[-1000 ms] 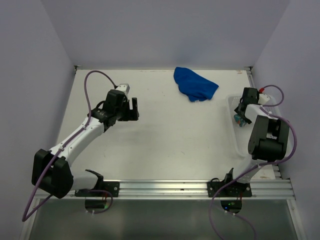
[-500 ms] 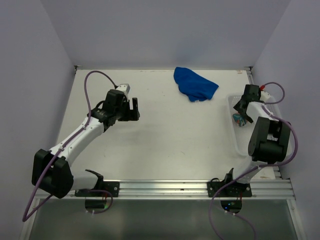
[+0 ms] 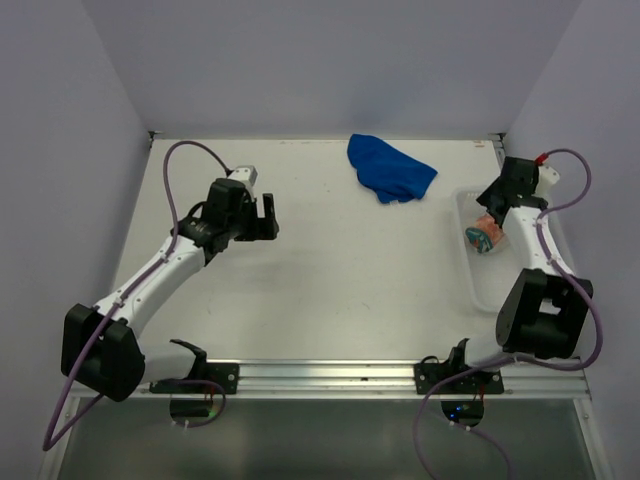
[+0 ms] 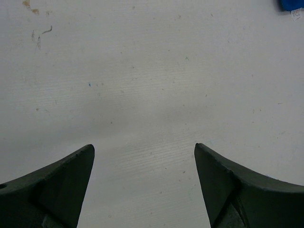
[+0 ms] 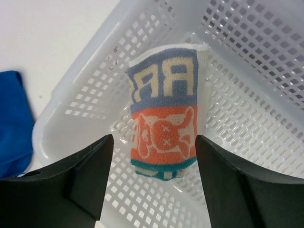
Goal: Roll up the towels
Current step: Place the rolled towel into the container, then grab a towel with the right arm
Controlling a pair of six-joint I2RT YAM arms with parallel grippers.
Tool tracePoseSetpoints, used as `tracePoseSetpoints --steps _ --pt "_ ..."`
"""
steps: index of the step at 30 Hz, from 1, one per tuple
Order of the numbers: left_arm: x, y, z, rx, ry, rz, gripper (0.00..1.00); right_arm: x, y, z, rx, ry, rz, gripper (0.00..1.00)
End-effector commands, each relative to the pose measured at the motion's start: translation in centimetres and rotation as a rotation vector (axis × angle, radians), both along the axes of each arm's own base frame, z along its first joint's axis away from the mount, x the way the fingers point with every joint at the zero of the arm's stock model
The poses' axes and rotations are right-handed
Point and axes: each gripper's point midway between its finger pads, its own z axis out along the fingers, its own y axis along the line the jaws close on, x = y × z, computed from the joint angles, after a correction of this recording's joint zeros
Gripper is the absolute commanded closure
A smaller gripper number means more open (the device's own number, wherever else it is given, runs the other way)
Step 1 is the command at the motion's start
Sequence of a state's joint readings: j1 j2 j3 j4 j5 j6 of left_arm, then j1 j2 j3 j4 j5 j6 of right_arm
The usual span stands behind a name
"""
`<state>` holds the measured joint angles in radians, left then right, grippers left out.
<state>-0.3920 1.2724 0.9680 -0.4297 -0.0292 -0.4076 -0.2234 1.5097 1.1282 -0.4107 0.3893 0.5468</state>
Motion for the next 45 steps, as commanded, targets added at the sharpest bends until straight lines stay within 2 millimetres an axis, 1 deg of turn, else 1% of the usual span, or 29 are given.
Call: tracePoseSetpoints --steps 1,2,3,6,7,9,10,12,13,15,16,18,19,20,22,23,25,26,28,29,30,32,33,35,36,40,42,43,45 --pt "0.6 0.3 1.6 -0.018 -0.061 0.009 0.10 -0.3 1.0 4.6 -0.028 -0.088 0.051 0.28" --pt "0.6 0.6 1.6 -0.013 -0.062 0.023 0.10 -0.4 1.3 5.1 -0.029 -0.105 0.061 0.29" --pt "0.7 0.8 1.7 -0.011 -0.063 0.032 0.09 -0.7 1.7 6.5 -0.036 -0.142 0.083 0.31" --pt "0.9 1.7 2.0 0.000 -0.074 0.075 0.07 -0.7 3.9 8.7 -0.036 -0.221 0.160 0.35" --pt "0.9 2.0 2.3 -0.002 -0.079 0.092 0.06 -0.3 5.6 9.0 -0.036 -0.239 0.215 0.37" --pt "1.1 3.1 2.5 0.013 -0.093 0.150 0.05 0.5 7.7 10.3 -0.080 -0.268 0.294 0.39" --pt "1.2 3.5 2.5 0.020 -0.097 0.171 0.04 1.4 10.9 11.1 -0.088 -0.294 0.381 0.39" --pt "1.3 4.6 2.2 0.050 -0.100 0.215 0.01 2.2 13.6 11.5 -0.094 -0.294 0.462 0.39" --pt "1.3 5.0 2.0 0.065 -0.094 0.230 0.00 3.3 16.1 11.3 -0.079 -0.283 0.528 0.39" --pt "1.5 5.7 1.8 0.095 -0.095 0.259 0.01 4.4 18.2 10.6 -0.085 -0.254 0.586 0.38" --pt "1.4 6.1 1.5 0.105 -0.084 0.278 0.00 5.4 20.0 10.2 -0.095 -0.238 0.625 0.38" --pt "1.4 6.9 1.6 0.140 -0.100 0.306 0.00 6.3 21.3 9.2 -0.125 -0.199 0.650 0.38" --pt "1.5 7.0 1.6 0.142 -0.112 0.309 0.00 7.1 22.2 9.7 -0.127 -0.208 0.663 0.38" --pt "1.4 7.1 1.2 0.149 -0.112 0.310 0.00 7.8 22.6 7.4 -0.123 -0.146 0.673 0.40" --pt "1.3 7.6 1.2 0.158 -0.124 0.328 0.00 9.1 23.5 6.8 -0.120 -0.126 0.683 0.44" --pt "1.2 7.8 0.9 0.163 -0.123 0.335 0.00 9.7 23.9 5.0 -0.123 -0.085 0.694 0.47" --pt "1.2 8.1 1.1 0.162 -0.138 0.353 0.00 10.7 24.7 4.1 -0.123 -0.070 0.710 0.49" --pt "1.1 8.2 0.9 0.166 -0.137 0.356 0.00 11.3 25.0 2.2 -0.129 -0.028 0.726 0.49" --pt "1.1 8.0 0.9 0.162 -0.138 0.349 0.00 12.2 26.0 0.3 -0.126 0.013 0.768 0.50" --pt "1.1 7.9 0.9 0.159 -0.138 0.342 0.00 12.4 26.2 0.7 -0.133 0.005 0.776 0.50" --pt "1.1 7.5 0.9 0.148 -0.134 0.328 0.00 12.6 26.8 -0.9 -0.130 0.037 0.797 0.50" --pt "1.2 7.1 0.9 0.132 -0.132 0.302 0.00 13.3 27.4 -1.9 -0.130 0.058 0.822 0.50" --pt "1.1 6.9 0.7 0.124 -0.117 0.303 0.00 13.5 27.7 -3.3 -0.134 0.083 0.830 0.50" --pt "1.1 6.8 0.8 0.122 -0.111 0.301 0.00 13.7 28.1 -4.4 -0.140 0.103 0.846 0.50" --pt "1.1 6.8 0.7 0.124 -0.109 0.295 0.00 13.7 28.4 -5.6 -0.145 0.125 0.854 0.50" --pt "1.1 7.3 0.5 0.143 -0.100 0.314 0.00 14.1 28.5 -7.2 -0.188 0.153 0.867 0.50" --pt "1.2 7.5 0.4 0.151 -0.096 0.320 0.00 14.5 28.6 -7.4 -0.200 0.154 0.873 0.50" --pt "1.2 7.5 0.5 0.150 -0.099 0.318 0.00 14.5 28.1 -8.2 -0.218 0.178 0.860 0.50" --pt "1.3 7.4 0.4 0.152 -0.094 0.314 0.00 14.9 27.9 -8.3 -0.242 0.184 0.847 0.51"
